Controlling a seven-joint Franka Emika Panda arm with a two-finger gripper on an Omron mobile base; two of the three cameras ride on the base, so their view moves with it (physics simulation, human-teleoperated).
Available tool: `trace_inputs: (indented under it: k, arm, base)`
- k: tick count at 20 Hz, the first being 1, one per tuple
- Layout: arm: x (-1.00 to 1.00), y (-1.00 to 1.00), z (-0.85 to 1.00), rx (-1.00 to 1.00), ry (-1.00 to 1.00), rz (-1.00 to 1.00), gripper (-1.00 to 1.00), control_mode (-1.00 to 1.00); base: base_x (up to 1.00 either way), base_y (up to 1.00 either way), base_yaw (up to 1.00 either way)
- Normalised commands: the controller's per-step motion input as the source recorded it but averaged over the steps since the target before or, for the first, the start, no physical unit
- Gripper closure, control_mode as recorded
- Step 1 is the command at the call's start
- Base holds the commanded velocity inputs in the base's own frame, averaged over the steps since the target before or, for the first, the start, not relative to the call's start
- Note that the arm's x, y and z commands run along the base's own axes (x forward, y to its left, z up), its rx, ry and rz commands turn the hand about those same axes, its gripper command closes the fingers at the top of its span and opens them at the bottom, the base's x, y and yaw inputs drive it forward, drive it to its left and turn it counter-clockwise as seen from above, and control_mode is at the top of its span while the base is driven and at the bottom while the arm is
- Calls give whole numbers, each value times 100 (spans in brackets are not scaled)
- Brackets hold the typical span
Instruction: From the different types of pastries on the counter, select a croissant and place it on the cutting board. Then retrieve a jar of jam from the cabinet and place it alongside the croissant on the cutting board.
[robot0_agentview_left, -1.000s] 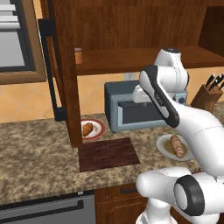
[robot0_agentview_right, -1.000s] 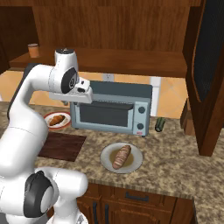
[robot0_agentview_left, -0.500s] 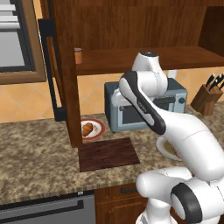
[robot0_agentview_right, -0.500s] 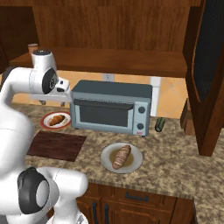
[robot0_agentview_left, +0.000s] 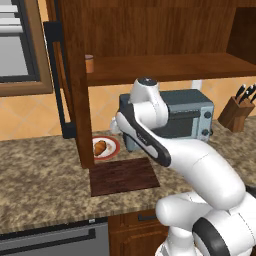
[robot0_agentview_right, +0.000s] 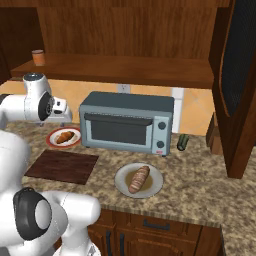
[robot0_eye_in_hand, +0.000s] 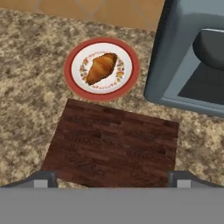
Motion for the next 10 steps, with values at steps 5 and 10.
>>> trace_inputs:
  k: [5, 10]
  arm:
    - [27, 47, -33, 0, 0, 4, -100, -100]
    - [61, 31, -41, 0, -2, 0, -100, -100]
  base:
    - [0, 0, 0]
    - [0, 0, 0]
